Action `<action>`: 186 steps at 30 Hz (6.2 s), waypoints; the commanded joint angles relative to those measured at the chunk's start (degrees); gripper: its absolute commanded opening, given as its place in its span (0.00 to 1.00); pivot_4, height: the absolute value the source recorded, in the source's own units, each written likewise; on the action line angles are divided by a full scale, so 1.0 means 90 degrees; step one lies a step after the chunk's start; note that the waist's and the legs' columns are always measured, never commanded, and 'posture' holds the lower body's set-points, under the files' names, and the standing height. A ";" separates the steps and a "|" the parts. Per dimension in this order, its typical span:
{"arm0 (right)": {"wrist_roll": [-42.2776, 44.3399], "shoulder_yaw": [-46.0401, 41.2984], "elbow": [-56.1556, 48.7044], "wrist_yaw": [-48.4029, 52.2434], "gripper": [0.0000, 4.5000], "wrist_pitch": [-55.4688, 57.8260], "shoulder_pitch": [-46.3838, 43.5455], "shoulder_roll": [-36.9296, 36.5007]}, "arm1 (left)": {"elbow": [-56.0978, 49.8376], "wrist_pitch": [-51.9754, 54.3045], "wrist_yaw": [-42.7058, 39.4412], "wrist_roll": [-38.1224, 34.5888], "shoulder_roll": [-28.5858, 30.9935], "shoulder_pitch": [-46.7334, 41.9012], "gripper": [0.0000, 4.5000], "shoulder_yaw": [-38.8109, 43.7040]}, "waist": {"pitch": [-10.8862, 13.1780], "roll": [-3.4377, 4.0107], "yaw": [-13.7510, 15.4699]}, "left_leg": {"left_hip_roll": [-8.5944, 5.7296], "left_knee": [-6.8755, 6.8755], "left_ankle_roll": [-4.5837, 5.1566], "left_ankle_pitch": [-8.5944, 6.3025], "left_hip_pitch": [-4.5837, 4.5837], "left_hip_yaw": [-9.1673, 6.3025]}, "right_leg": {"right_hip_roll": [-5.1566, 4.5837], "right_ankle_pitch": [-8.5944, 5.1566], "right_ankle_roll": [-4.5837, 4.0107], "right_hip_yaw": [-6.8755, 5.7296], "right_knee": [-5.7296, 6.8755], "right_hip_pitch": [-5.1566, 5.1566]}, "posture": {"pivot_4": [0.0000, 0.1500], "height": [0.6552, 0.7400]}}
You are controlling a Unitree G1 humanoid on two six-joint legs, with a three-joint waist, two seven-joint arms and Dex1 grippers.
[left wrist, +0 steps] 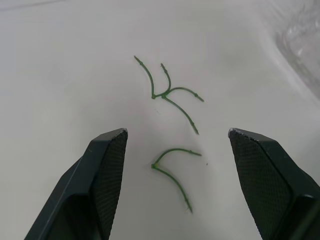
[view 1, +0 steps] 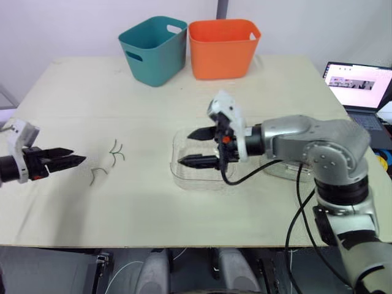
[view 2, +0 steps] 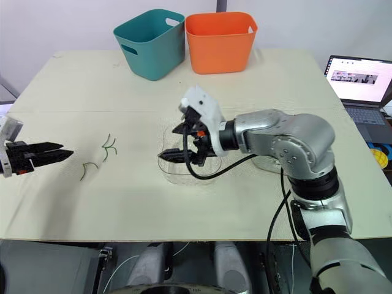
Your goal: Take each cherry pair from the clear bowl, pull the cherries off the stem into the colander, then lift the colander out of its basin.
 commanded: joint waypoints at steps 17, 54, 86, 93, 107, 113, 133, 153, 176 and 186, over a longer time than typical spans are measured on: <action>-0.0713 -0.4597 0.0884 0.1411 1.00 -0.1390 0.3341 -0.3324 | -0.1119 0.0092 -0.0494 -0.0704 -0.0759 -0.2115 1.00 -0.1058 | 0.0005 0.0002 0.0039 | 0.0025 0.0001 0.0014 -0.0009 0.0016 0.0035 | 0.0027 0.0009 0.0026 0.0005 -0.0065 0.0039 | 1.00 1.00; -0.3541 0.0069 0.1281 0.4310 0.65 -0.3989 0.2723 -0.4846 | -0.4383 -0.0146 -0.1299 -0.1061 -0.1524 -0.2609 1.00 -0.2630 | 0.0009 0.0009 -0.0069 | 0.0027 0.0011 0.0012 -0.0008 0.0015 0.0057 | 0.0027 0.0017 0.0040 0.0021 -0.0065 0.0036 | 1.00 1.00; -0.4114 0.0215 0.1136 0.4356 0.09 -0.3782 0.2554 -0.4538 | -0.4134 -0.0249 -0.1107 -0.0961 -0.1638 -0.2850 1.00 -0.2765 | 0.0009 0.0009 -0.0063 | 0.0027 0.0018 0.0012 -0.0007 0.0016 0.0056 | 0.0028 0.0019 0.0042 0.0021 -0.0062 0.0041 | 1.00 1.00; -0.3960 0.0034 0.1222 0.4558 0.09 -0.3646 0.2230 -0.4625 | -0.4009 -0.0373 -0.1140 -0.0829 -0.1686 -0.2837 1.00 -0.2809 | 0.0009 0.0009 -0.0064 | 0.0027 0.0018 0.0012 -0.0007 0.0016 0.0056 | 0.0028 0.0020 0.0043 0.0021 -0.0060 0.0040 | 1.00 1.00; -0.3595 -0.0317 0.1370 0.5124 0.09 -0.3386 0.1878 -0.5101 | -0.3391 -0.0674 -0.1256 -0.0573 -0.1799 -0.2779 1.00 -0.2808 | 0.0009 0.0011 -0.0065 | 0.0027 0.0021 0.0012 -0.0007 0.0017 0.0057 | 0.0028 0.0019 0.0043 0.0021 -0.0055 0.0040 | 1.00 1.00; -0.3508 -0.0378 0.1393 0.5333 0.09 -0.3421 0.1779 -0.5309 | -0.3041 -0.0728 -0.1285 -0.0551 -0.1879 -0.2886 1.00 -0.2709 | 0.0009 0.0011 -0.0064 | 0.0027 0.0021 0.0012 -0.0007 0.0017 0.0057 | 0.0027 0.0019 0.0043 0.0021 -0.0053 0.0039 | 1.00 1.00; -0.3449 -0.0569 0.1395 0.5469 0.09 -0.3620 0.1899 -0.5427 | -0.2622 -0.0803 -0.1045 -0.0578 -0.2067 -0.3139 1.00 -0.2520 | 0.0009 0.0012 -0.0065 | 0.0027 0.0024 0.0012 -0.0007 0.0017 0.0058 | 0.0027 0.0020 0.0043 0.0022 -0.0050 0.0039 | 1.00 1.00; -0.3625 0.0024 0.1943 0.5871 0.09 -0.3682 0.0560 -0.5179 | -0.1679 -0.1255 -0.0637 -0.0094 -0.2108 -0.3178 1.00 -0.2291 | 0.0009 0.0012 -0.0071 | 0.0027 0.0028 0.0012 -0.0007 0.0018 0.0059 | 0.0027 0.0021 0.0042 0.0022 -0.0047 0.0038 | 1.00 1.00; -0.6008 0.2288 0.7124 0.5229 0.09 -0.6137 -0.3134 -0.0502 | -0.1593 -0.0955 -0.0144 0.0006 -0.1915 -0.2830 1.00 -0.1766 | 0.0011 0.0014 -0.0183 | 0.0024 0.0047 0.0011 -0.0006 0.0015 0.0061 | 0.0025 0.0035 0.0059 0.0024 0.0027 0.0022 | 1.00 1.00; -0.6643 0.2281 0.9087 0.5022 0.09 -0.7410 -0.3282 0.0373 | -0.2161 -0.0638 0.0118 -0.0131 -0.1797 -0.2320 1.00 -0.1508 | 0.0011 0.0014 -0.0228 | 0.0021 0.0048 0.0009 -0.0005 0.0014 0.0049 | 0.0025 0.0036 0.0059 0.0019 0.0033 0.0023 | 1.00 1.00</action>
